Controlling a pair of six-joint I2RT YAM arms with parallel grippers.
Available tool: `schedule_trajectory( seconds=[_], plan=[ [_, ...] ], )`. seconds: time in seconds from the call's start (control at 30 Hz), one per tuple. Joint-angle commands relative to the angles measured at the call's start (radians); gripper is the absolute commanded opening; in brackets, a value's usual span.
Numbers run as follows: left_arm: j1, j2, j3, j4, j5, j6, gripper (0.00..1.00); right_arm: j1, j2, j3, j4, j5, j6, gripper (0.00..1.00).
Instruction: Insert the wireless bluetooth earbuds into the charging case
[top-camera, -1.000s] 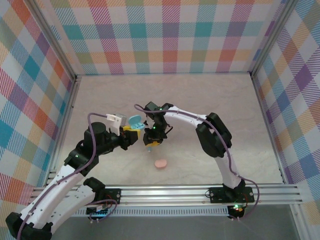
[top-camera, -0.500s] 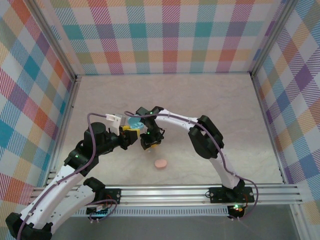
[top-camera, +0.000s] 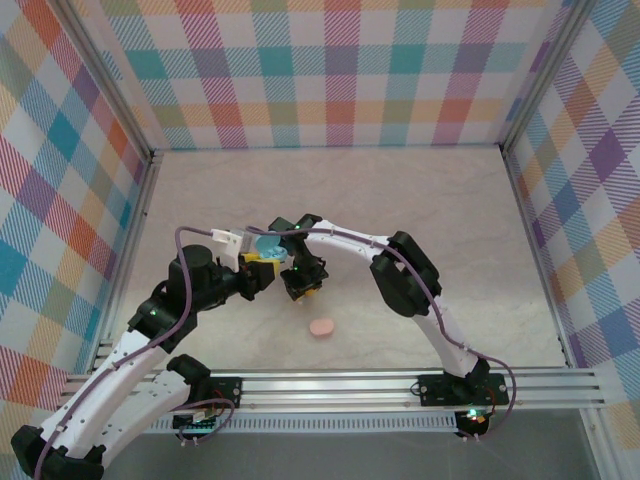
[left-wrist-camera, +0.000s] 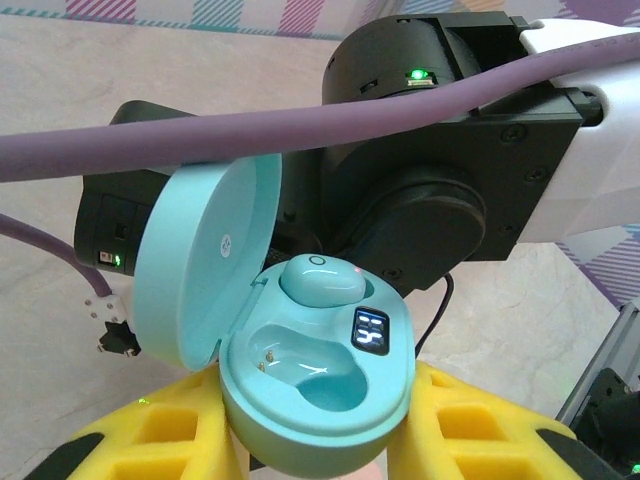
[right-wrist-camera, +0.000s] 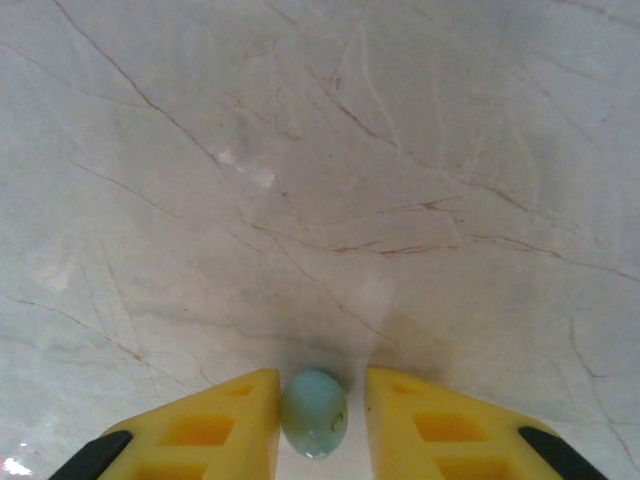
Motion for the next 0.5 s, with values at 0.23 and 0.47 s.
schedule_trajectory(
  seconds=[0.23,0.47],
  plan=[
    [0.009,-0.008,0.003,0.023,0.007,0.0,0.0,-0.003,-0.012,-0.031,-0.058,0.069,-0.012,0.23],
    [0.007,0.032,0.01,0.073,0.039,-0.005,0.0,-0.088,-0.067,-0.116,-0.052,0.097,-0.048,0.22]
  ],
)
